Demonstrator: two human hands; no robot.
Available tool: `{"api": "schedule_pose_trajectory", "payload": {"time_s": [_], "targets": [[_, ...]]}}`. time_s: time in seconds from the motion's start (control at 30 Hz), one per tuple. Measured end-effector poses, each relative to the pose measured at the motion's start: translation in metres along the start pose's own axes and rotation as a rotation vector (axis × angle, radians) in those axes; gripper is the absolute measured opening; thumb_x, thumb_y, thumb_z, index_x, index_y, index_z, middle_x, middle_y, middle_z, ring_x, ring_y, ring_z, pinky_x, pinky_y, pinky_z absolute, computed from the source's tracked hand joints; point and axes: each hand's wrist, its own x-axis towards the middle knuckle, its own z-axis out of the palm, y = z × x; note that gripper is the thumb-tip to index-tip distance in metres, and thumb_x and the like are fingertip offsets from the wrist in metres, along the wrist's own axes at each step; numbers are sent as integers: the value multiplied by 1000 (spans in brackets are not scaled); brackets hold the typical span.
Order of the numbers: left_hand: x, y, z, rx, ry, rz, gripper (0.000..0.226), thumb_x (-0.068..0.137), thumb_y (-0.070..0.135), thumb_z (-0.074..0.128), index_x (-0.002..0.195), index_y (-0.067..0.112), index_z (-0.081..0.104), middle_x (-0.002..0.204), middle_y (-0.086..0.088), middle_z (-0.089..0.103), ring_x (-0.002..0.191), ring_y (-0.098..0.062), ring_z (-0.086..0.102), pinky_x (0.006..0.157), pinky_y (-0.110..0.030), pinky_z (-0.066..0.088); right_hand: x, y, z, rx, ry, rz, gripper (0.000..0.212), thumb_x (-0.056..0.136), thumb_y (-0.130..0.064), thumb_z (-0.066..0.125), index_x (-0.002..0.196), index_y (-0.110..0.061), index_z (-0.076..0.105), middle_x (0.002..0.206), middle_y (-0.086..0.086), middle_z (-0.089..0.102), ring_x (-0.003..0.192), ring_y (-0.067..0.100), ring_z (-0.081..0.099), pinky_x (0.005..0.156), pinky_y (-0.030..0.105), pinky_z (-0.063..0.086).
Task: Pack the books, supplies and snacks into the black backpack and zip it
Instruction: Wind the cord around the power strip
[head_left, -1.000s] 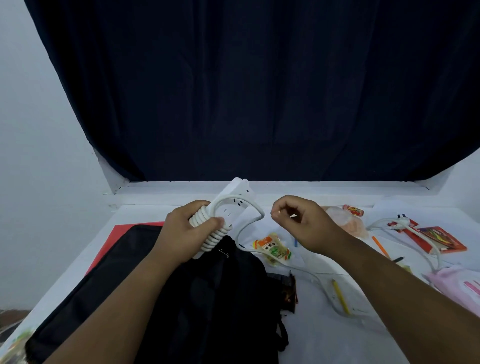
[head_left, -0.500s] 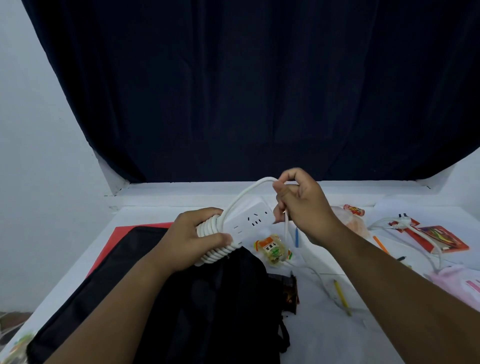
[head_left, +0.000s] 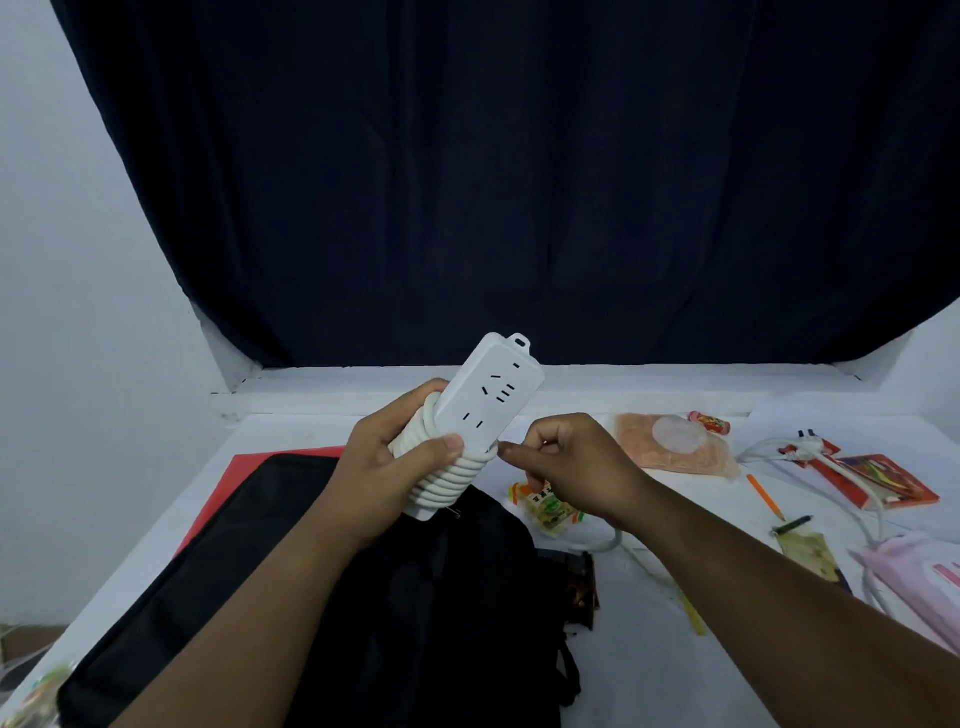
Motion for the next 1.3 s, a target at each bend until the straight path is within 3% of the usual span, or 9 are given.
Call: {"api": "schedule_pose_trajectory", "payload": {"time_s": [0.23,0.37,0.47,0.6,0.73,0.87,1.03,1.17,1.3], "targets": [[3,-21,0,143,260,-127,19,89,19,74,107,25,70,98,5,75,87,-13,72,72,-25,56,-3,0,-11,-172,31,-37,20,89,-35,71,80,-17,70,47,-7,52,43,6,46,54,23,43],[5,-28,6,226,333,-129,18,88,30,75,106,28,69,96,11,75,86,-10,72,70,-22,58,-7,-5,-5,-411,-15,-79,6,88,-31,67,86,-26,70,64,-8,63,64,11,60,67,33,50],[7,-31,7,302,399,-148,22,86,38,76,105,31,67,92,14,74,81,-6,71,62,-17,56,-11,-10,-5,-534,-58,-83,8,87,-26,62,88,-28,69,69,-10,60,66,8,55,59,29,44],[8,-39,4,533,312,-162,33,82,55,74,108,43,58,92,16,71,79,-7,70,67,-32,62,-15,-21,-4,-788,-80,-157,10,86,-26,56,88,-24,66,74,-6,61,71,15,57,58,30,43],[9,-36,8,786,183,-101,43,79,59,72,113,43,52,92,18,66,79,-6,65,64,-30,58,-12,-33,-7,-920,-33,-247,10,86,-25,54,83,-24,64,73,-6,57,72,20,55,53,28,34],[11,-34,2,842,40,-74,49,76,64,71,116,43,52,93,18,66,81,-8,64,66,-31,58,-7,-36,-11,-896,-8,-383,18,91,-32,56,95,-31,74,87,-8,67,81,14,58,61,29,45],[10,-27,8,865,-33,-19,46,74,66,71,111,45,56,84,18,67,74,-5,64,63,-31,56,-5,-42,-6,-708,61,-454,10,80,-25,76,90,-27,78,94,-13,55,81,8,53,66,27,46],[7,-26,16,844,11,-4,49,69,70,72,107,44,58,84,20,68,73,-2,64,60,-24,53,0,-42,-1,-687,118,-515,11,75,-19,79,83,-26,76,92,-12,54,75,8,50,60,21,38],[6,-27,13,769,85,-12,36,76,62,75,100,38,63,77,13,68,66,-8,64,60,-36,55,3,-35,-5,-616,213,-541,12,76,-21,79,86,-24,74,94,-14,52,78,7,50,64,27,46]]}}
